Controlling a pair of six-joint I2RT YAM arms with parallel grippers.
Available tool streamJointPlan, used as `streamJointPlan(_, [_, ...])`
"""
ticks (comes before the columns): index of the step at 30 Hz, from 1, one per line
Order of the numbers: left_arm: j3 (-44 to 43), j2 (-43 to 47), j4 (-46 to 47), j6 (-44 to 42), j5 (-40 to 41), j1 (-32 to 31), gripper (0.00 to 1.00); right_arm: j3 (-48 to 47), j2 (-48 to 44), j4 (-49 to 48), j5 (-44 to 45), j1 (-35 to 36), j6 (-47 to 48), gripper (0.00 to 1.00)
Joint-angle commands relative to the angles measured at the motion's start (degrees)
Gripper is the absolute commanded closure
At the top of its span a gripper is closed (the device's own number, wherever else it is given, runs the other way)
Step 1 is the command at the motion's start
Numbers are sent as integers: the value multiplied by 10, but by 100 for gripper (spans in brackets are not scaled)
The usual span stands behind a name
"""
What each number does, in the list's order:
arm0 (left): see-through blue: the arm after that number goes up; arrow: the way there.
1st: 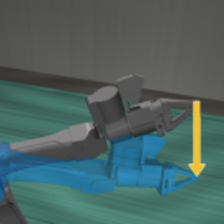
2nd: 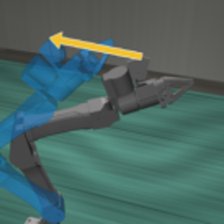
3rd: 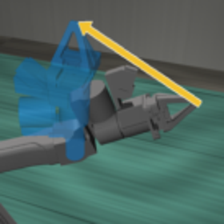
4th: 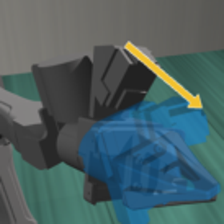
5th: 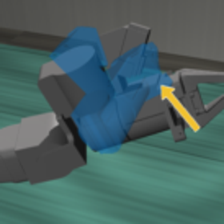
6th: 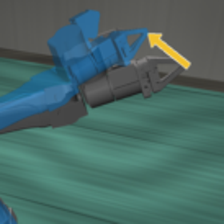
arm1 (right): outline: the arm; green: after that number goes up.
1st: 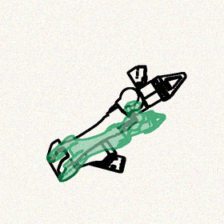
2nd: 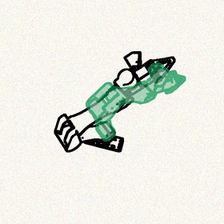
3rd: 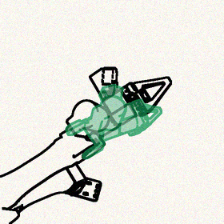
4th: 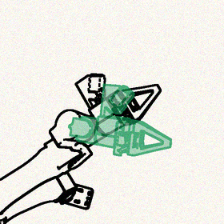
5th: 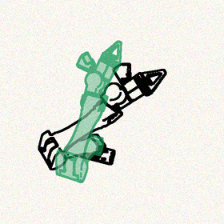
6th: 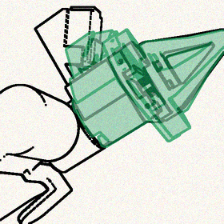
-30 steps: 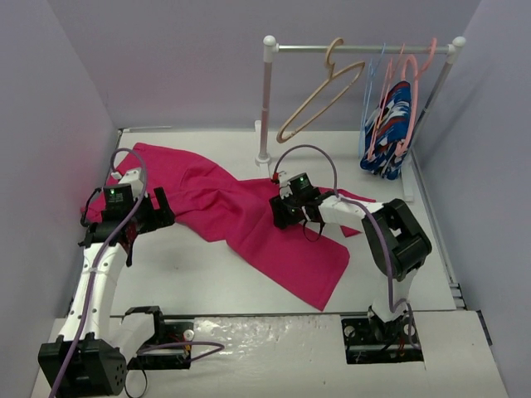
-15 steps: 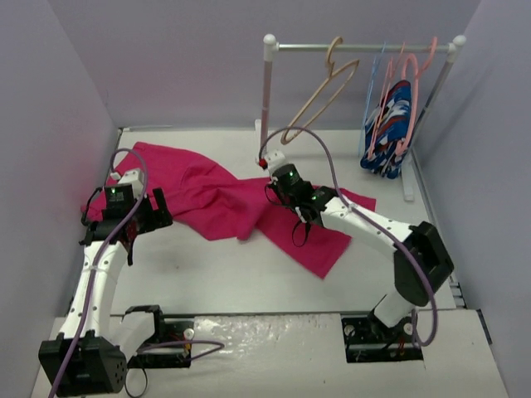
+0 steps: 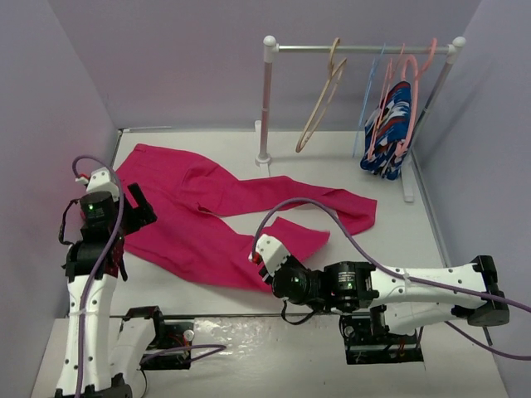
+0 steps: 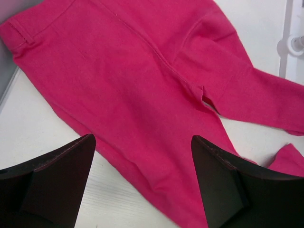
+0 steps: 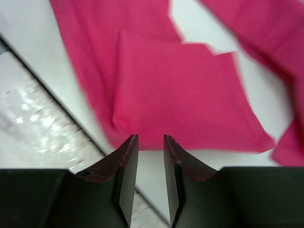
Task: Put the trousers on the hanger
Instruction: Flatten out the trousers at the center of the board.
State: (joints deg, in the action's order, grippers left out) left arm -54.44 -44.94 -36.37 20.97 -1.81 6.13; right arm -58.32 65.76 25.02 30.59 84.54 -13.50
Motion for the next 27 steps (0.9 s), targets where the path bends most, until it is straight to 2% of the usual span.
streamJointPlan(1, [-28, 13, -4, 23, 21, 4, 21, -5, -10, 39, -28, 17, -207, 57])
streamJointPlan(3, [-21, 1, -6, 26, -6, 4, 21, -9, -16, 43, 11, 17, -229, 42])
streamJointPlan(6, [-6, -23, 0, 38, -49, 4, 21, -9, -35, 51, 92, -10, -265, 33])
streamJointPlan(8, [3, -43, 11, 41, -83, 2, 21, -2, -47, 49, 106, -64, -290, 31])
streamJointPlan(9, [3, -62, 12, 41, -97, -1, 21, 1, -47, 44, 101, -110, -293, 30])
streamJointPlan(12, [-1, -100, 14, 31, -116, -15, 21, 24, -36, 4, 45, -187, -270, 30])
streamJointPlan(15, [12, -125, 31, 21, -118, -26, 21, 57, 7, -89, -40, -235, -218, 36])
streamJointPlan(19, [33, -121, 48, 16, -121, -27, 21, 35, 106, -138, -55, -245, -216, 45])
streamJointPlan(27, [52, -130, 59, 11, -154, -31, 22, -59, 308, -184, -45, -265, -209, 41])
